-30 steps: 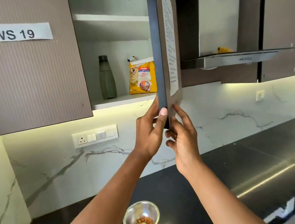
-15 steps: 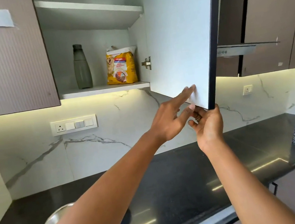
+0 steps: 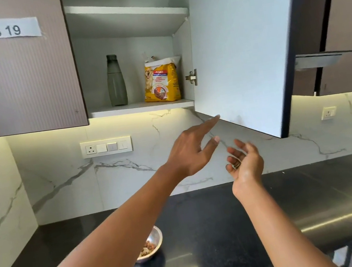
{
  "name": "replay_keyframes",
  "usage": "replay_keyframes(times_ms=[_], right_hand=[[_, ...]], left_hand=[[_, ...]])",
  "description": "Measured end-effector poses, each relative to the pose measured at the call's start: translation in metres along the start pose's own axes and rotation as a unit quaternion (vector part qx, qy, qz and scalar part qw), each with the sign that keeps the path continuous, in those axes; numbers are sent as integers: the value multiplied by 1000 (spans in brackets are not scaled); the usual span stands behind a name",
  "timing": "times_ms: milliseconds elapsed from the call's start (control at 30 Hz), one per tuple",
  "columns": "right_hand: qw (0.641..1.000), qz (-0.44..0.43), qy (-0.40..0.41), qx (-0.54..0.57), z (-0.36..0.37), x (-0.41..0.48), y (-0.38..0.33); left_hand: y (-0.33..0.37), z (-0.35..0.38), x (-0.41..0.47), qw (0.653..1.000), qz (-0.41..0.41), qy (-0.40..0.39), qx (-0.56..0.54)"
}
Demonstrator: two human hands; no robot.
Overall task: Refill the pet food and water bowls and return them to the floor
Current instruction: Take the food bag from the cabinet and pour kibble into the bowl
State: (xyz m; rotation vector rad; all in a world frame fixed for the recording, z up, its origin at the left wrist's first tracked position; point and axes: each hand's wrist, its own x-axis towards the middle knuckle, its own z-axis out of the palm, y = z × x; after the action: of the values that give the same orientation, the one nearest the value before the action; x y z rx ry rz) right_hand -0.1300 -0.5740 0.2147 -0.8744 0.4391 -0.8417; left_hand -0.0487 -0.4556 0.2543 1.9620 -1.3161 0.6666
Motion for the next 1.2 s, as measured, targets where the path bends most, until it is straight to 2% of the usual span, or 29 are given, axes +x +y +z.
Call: replay_keyframes(times_ms=[167,433,600,733,833,933,1200], right_hand=[[994,24,-52,-92,53,8,46],[965,-79,-138,-209,162,62,47],[932,-144,-167,-287,207,98,36],[888,-219,-167,-368,243,126,28],[871,-249,-167,-388,270,148,20],[850,-283,-156,-416,293,177,12],[827,-316,-126,-449,358,257,8]], left_hand=[[-58,-46,-12,994,-62,10,88],[-151,-103,7,981,-117,24,155],[-183,-117,45,983,-86,53,156],[-209,-115,82,983,-74,64,156],[-232,-112,107,981,-105,80,140],[-250,-110,130,977,-133,63,152],[-305,-87,166,964,-208,48,160]])
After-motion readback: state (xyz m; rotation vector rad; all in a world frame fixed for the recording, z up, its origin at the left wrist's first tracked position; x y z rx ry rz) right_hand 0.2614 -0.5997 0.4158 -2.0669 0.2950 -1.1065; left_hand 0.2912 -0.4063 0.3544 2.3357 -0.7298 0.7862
